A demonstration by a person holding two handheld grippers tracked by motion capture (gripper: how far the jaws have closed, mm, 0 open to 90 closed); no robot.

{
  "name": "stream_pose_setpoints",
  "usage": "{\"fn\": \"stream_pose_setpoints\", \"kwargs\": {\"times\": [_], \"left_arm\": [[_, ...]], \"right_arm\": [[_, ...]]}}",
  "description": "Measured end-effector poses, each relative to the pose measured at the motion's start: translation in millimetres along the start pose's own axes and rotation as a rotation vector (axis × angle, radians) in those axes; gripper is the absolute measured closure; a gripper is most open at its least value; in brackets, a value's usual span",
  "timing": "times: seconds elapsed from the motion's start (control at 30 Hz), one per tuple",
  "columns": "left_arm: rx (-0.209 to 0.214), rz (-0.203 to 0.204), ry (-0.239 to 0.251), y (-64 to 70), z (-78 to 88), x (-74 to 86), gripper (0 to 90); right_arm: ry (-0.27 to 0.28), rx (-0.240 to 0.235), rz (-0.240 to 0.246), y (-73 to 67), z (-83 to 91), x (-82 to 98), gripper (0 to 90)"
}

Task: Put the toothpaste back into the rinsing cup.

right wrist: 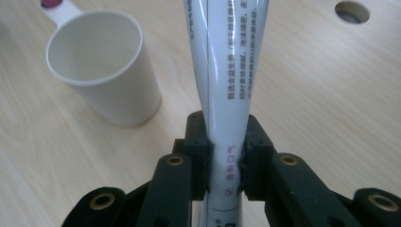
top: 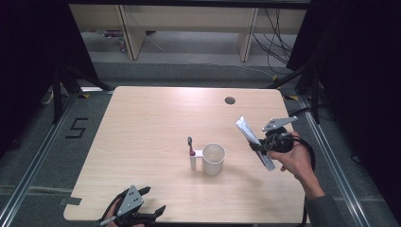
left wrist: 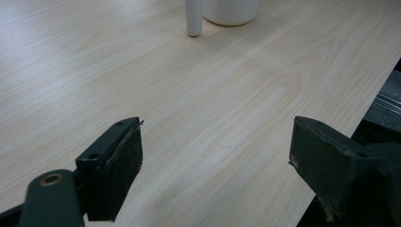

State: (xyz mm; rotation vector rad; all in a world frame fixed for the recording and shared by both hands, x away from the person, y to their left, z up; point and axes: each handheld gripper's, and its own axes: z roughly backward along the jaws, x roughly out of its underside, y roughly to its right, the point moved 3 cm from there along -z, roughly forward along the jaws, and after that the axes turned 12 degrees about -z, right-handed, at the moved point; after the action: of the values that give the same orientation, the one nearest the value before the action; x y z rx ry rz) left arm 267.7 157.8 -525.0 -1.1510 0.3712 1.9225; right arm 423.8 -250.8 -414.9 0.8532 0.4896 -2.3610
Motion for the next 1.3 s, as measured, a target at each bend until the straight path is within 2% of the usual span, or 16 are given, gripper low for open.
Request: {"fn": "stream_pose_setpoints", "kwargs": {"times": [0.03, 0.07, 0.1, 0.13, 0.17, 0.2, 0.23, 0.27, 0.3, 0.53, 0.6, 0.77, 0.8, 1.03, 1.13, 1.3], "left_arm": [[0.0, 0.019, 0.021, 0.8, -1.4, -1.1, 17.6], [0.002, 0.024, 0.017, 1.2, -1.0, -1.3, 17.6], [0.0, 0.03, 0.029, 1.9, -1.9, -1.4, 17.6], [0.0, 0.03, 0.029, 1.9, -1.9, -1.4, 17.6], [0.0, 0.016, 0.019, 1.1, -1.2, -0.7, 17.6], [-0.001, 0.004, 0.006, 0.1, -0.3, -0.4, 17.6], [-0.002, 0.028, 0.029, 1.5, -1.5, -1.4, 17.6], [-0.008, 0.008, 0.006, -0.4, -0.4, -0.5, 17.6], [0.0, 0.037, 0.027, 2.2, -0.8, -1.4, 17.6], [-0.005, 0.032, 0.024, 2.0, 0.1, -1.8, 17.6], [-0.005, 0.032, 0.024, 1.6, 0.1, -2.0, 17.6], [-0.004, 0.031, 0.029, 1.8, -0.8, -1.9, 17.6], [-0.004, 0.031, 0.029, 1.8, -0.8, -1.9, 17.6], [-0.003, 0.028, 0.021, 2.4, -0.2, -1.3, 17.6], [-0.006, 0.028, 0.026, 1.9, -0.8, -1.7, 17.6], [-0.005, 0.024, 0.021, 1.7, -0.1, -2.0, 17.6]], "right_arm": [[0.016, -0.003, -0.021, -3.3, 1.3, -5.4, 76.8], [0.009, 0.007, -0.048, -5.9, 3.6, -7.0, 76.8], [0.046, 0.005, -0.033, -5.3, 2.3, -10.7, 76.8], [0.046, 0.005, -0.033, -5.3, 2.3, -10.7, 76.8], [0.063, -0.011, -0.056, -7.4, 2.4, -13.5, 76.8], [0.078, -0.015, -0.053, -7.7, 3.4, -16.7, 76.8], [0.092, -0.023, -0.061, -8.9, 4.1, -19.6, 76.8], [0.12, -0.033, -0.068, -11.4, 4.9, -25.0, 76.8], [0.143, -0.028, -0.068, -13.2, 3.7, -27.5, 76.8], [0.188, -0.036, -0.04, -21.2, 2.4, -40.8, 76.8], [0.189, -0.047, -0.055, -23.5, 1.8, -41.7, 76.8], [0.237, -0.069, -0.058, -30.2, -1.4, -50.2, 76.8], [0.243, -0.078, -0.074, -31.8, -1.6, -51.3, 76.8], [0.28, -0.072, -0.047, -37.7, -1.8, -62.4, 76.8], [0.289, -0.096, -0.063, -43.6, -2.1, -65.4, 76.8], [0.315, -0.124, -0.054, -51.8, -7.3, -71.3, 76.8]]}}
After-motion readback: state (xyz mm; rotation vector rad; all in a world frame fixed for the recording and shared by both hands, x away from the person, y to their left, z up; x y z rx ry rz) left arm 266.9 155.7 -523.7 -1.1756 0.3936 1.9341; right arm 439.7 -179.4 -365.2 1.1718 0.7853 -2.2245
